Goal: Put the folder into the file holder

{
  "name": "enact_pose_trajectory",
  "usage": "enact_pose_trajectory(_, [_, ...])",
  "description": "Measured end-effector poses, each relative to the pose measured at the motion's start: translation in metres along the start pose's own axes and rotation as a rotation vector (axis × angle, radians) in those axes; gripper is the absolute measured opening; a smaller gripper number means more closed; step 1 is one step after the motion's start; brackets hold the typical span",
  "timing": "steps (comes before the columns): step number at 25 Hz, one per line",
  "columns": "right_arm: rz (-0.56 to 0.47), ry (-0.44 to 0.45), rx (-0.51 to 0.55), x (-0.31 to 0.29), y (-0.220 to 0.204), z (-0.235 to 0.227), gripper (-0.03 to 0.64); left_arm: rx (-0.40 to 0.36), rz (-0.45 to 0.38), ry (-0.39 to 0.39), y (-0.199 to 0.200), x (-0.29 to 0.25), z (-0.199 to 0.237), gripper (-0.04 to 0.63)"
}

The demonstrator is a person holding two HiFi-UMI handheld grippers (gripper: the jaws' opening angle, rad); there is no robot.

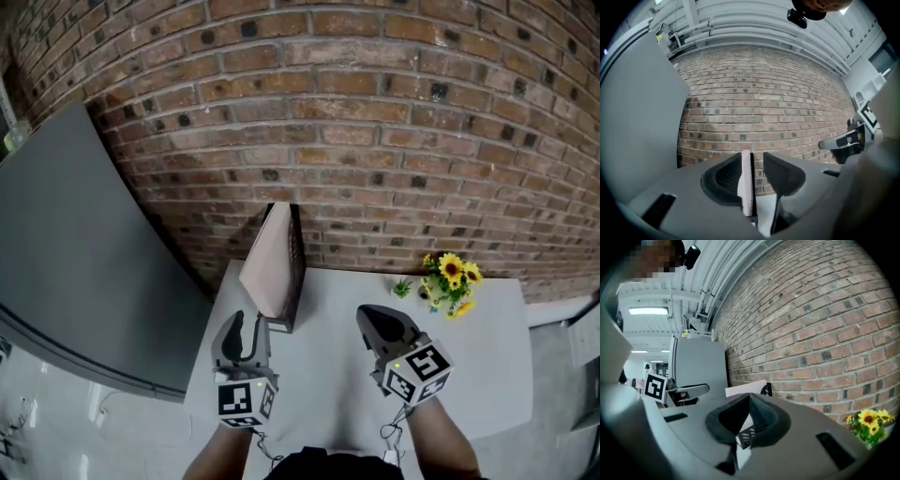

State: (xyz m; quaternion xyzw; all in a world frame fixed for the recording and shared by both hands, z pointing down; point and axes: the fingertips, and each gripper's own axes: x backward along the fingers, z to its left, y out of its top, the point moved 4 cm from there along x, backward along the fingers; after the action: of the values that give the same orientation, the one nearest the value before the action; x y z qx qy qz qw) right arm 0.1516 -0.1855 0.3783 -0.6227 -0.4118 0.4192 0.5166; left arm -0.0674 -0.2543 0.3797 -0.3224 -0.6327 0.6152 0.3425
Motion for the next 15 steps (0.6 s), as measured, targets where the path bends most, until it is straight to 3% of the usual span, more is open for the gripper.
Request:
enact_pose_trajectory(4, [-0.002,0.050,0.009,0.024,0.004,0.005,0.003,0.010,0.044,0.006,0.002,0.028,-0.028,0.018])
enact_pose_trajectory(10, [-0.002,0.135,0.023,0.065,0.002,0.012,0.003,0.020,0.071,0.003,0.007,0.071,-0.084,0.008])
enact_pose_trajectory(15, [0.017,0.222,0.034,0.093,-0.002,0.019,0.003,0.046,0.093,0.054,0.011,0.107,-0.118,0.006])
